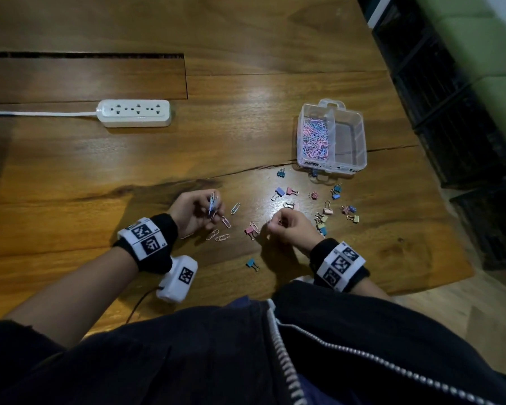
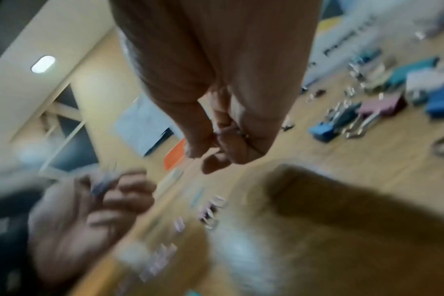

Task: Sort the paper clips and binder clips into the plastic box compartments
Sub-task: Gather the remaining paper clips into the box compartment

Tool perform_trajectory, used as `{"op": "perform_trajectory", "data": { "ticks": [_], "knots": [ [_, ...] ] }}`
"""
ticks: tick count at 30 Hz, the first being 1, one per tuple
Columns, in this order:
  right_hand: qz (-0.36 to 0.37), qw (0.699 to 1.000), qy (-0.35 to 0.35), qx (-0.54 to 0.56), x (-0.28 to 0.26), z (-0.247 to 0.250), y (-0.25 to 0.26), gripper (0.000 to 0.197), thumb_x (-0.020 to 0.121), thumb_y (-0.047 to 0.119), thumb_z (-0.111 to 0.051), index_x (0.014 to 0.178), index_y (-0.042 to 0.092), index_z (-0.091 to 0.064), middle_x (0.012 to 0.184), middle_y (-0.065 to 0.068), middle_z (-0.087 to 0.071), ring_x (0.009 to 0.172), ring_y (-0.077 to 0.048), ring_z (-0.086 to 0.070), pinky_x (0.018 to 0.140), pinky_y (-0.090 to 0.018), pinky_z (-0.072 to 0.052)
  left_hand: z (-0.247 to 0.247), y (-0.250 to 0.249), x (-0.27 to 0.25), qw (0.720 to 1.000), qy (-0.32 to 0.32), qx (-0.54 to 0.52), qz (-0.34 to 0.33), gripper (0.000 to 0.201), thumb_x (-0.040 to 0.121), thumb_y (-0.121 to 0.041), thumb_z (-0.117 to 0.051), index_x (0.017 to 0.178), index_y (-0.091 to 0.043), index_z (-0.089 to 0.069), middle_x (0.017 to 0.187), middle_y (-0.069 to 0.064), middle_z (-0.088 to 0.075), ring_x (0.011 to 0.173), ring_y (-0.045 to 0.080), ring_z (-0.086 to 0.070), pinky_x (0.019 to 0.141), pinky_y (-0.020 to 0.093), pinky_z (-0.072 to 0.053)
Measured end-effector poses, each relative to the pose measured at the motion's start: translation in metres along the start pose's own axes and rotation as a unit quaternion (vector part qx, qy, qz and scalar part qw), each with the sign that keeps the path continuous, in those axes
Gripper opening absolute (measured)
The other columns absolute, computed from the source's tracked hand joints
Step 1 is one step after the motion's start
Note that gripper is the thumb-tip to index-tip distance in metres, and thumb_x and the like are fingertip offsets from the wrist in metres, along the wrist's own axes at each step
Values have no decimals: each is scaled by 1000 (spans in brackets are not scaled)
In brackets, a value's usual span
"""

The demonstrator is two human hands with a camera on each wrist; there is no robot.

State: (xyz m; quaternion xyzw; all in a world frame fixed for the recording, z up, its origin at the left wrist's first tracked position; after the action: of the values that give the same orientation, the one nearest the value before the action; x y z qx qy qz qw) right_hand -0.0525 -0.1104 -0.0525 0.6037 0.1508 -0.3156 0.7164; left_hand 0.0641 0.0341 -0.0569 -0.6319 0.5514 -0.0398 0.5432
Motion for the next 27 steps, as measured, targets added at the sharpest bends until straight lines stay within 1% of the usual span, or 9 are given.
{"op": "perform_trajectory", "data": {
  "ticks": [5,8,11,13,15,17,19,23,27],
  "knots": [
    [-32,971,57,232,12,-2,10,36,88,-12,-37,115,7,-49,75,-1,-52,70,-14,-50,63,-24,-43,-2,2,-2,998,26,-60,4,23,49,-13,-60,68,-8,-49,61,6,-57,42,12,-49,35,16,-38],
    [-66,953,52,292,17,-4,7,24,89,-7,-34,99,4,-53,76,-6,-48,67,-15,-48,61,-23,-46,10,4,-1,993,-59,98,16,20,89,-21,-45,72,-11,-50,65,3,-53,39,4,-47,33,14,-34],
    [-80,939,30,334,20,-6,7,17,88,1,-37,76,8,-45,73,-6,-46,62,-15,-45,59,-23,-41,19,8,-2,957,-98,273,27,28,97,-11,-34,75,-15,-51,66,3,-48,37,2,-44,33,13,-30],
    [-70,972,-2,226,25,-5,6,23,88,3,-43,67,11,-44,67,-2,-44,56,-12,-43,53,-20,-37,19,9,-8,892,-116,436,23,26,98,-10,-32,82,-13,-54,73,5,-51,56,12,-51,45,19,-36],
    [-34,999,-25,22,26,-5,9,23,85,7,-56,66,14,-46,65,2,-48,53,-6,-48,49,-15,-36,12,11,-14,777,-127,616,25,25,96,-30,-39,92,-11,-55,89,7,-57,80,22,-53,67,27,-40],
    [14,990,-31,-137,28,-8,12,17,80,12,-66,72,15,-50,74,3,-55,67,-7,-52,61,-17,-40,5,15,-18,676,-138,723,40,42,86,-56,-46,96,-16,-53,94,3,-56,87,21,-54,71,30,-44],
    [38,970,-35,-239,28,-11,12,17,77,18,-69,86,13,-55,91,0,-57,85,-13,-51,75,-23,-39,0,21,-17,637,-142,756,46,52,79,-63,-50,102,-16,-53,102,2,-57,95,21,-57,72,31,-46],
    [83,939,-43,-332,24,-17,17,20,81,16,-63,100,12,-59,110,-6,-58,103,-20,-53,90,-29,-42,-5,26,-11,656,-142,741,28,36,89,-47,-48,100,-14,-55,107,6,-58,99,25,-58,79,35,-47],
    [110,906,-21,-409,21,-22,17,24,86,9,-55,109,7,-56,114,-8,-51,107,-21,-48,90,-25,-37,-7,24,-9,696,-101,710,29,21,92,-35,-46,81,-18,-50,89,2,-52,87,23,-57,71,31,-45]
  ]
}}
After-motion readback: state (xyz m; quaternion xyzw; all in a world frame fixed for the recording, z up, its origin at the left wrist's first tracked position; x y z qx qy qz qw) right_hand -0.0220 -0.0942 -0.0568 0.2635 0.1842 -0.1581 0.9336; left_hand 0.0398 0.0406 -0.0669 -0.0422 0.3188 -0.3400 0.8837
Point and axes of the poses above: each hand's wrist, its own x-axis towards the middle knuckle, its own z-axis out of the back of the hand, y = z × x, the point moved 6 cm from there along x, towards the middle knuckle
